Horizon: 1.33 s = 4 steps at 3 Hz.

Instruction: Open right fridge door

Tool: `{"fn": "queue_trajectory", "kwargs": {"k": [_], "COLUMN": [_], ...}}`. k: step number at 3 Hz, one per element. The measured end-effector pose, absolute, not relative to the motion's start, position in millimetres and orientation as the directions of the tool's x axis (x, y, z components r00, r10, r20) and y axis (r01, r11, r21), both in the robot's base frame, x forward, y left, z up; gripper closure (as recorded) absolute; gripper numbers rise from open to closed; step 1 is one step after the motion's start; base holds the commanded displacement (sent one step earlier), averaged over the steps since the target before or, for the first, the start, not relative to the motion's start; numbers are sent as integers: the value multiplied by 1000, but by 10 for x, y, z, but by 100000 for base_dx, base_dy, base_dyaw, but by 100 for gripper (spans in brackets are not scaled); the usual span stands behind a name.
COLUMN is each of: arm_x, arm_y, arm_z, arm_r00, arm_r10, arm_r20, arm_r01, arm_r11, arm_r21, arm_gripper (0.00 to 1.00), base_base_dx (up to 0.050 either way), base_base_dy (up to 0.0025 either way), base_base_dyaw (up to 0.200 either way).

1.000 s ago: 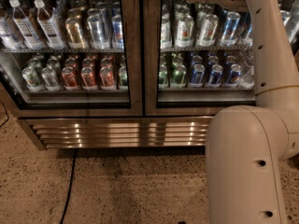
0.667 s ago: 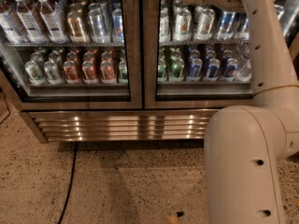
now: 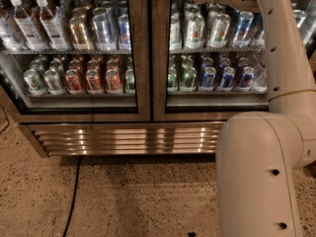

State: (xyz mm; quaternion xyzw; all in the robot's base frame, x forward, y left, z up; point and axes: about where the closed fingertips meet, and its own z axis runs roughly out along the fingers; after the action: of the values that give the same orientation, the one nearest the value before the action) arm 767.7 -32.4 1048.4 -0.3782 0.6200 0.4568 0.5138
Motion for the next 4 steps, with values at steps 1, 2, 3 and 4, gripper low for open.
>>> {"fn": "queue_trajectory", "kwargs": {"k": [1, 2, 3, 4], "arm_x": [7677, 7677, 7677, 7677], "arm_y": [-324, -324, -323, -322], "arm_z": [10484, 10484, 10484, 10483], "arm_r00": [-186, -186, -186, -186], "arm_r10": [0, 0, 0, 0], "arm_r20": [-983, -983, -983, -983], "arm_r01": [-938, -938, -938, -938], "arm_r11": [297, 297, 297, 296], "arm_r21": [178, 178, 178, 178], "arm_gripper": [19, 42, 66, 100], "base_base_dx": [0, 0, 0, 0], "base_base_dy": [0, 0, 0, 0], "base_base_dyaw": [0, 0, 0, 0]}}
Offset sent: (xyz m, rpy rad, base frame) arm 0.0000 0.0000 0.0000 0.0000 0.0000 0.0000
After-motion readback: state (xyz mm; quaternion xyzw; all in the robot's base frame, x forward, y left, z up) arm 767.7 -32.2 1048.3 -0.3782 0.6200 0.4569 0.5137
